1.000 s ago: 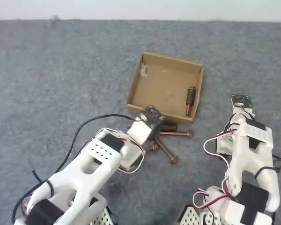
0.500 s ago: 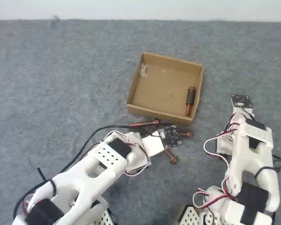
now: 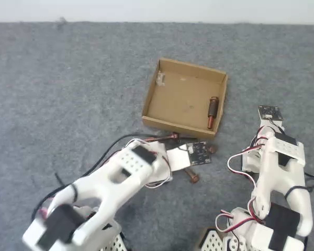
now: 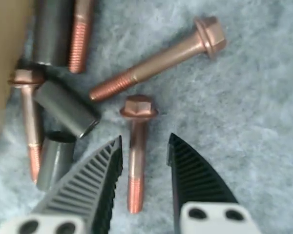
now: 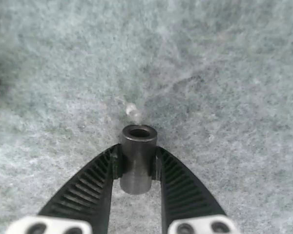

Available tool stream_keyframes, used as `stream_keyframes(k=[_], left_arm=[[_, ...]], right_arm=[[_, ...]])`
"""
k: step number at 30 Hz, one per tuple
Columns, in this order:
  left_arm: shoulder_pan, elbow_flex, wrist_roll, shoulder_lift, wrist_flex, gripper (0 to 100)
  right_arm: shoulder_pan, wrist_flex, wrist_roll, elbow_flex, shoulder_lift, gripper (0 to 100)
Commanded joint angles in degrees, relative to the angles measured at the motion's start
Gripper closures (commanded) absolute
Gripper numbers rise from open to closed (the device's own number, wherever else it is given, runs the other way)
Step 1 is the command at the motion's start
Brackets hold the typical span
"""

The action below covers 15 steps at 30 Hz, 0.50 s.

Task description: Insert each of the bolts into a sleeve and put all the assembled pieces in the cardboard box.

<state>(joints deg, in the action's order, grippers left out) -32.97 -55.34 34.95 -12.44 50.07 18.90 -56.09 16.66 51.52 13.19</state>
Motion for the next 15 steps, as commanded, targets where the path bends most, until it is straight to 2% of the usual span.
stream_keyframes(k=[1,5,11,15], left_arm=[[-0.1,7.0,0.5,4.9,3.3,86],[-0.1,10.2,0.4,8.4,5.5,87],[-0.1,12.5,0.4,10.9,7.7,99],[-0.1,11.6,-0.7,9.8,8.7,99]], right_arm=[[-0.6,0.7,0.8,-2.7,0.1,99.1],[-0.6,0.8,0.8,-2.7,0.1,99.1],[-0.6,2.1,0.4,-2.7,-0.1,99.1],[-0.6,2.1,0.4,-2.7,-0.3,99.1]])
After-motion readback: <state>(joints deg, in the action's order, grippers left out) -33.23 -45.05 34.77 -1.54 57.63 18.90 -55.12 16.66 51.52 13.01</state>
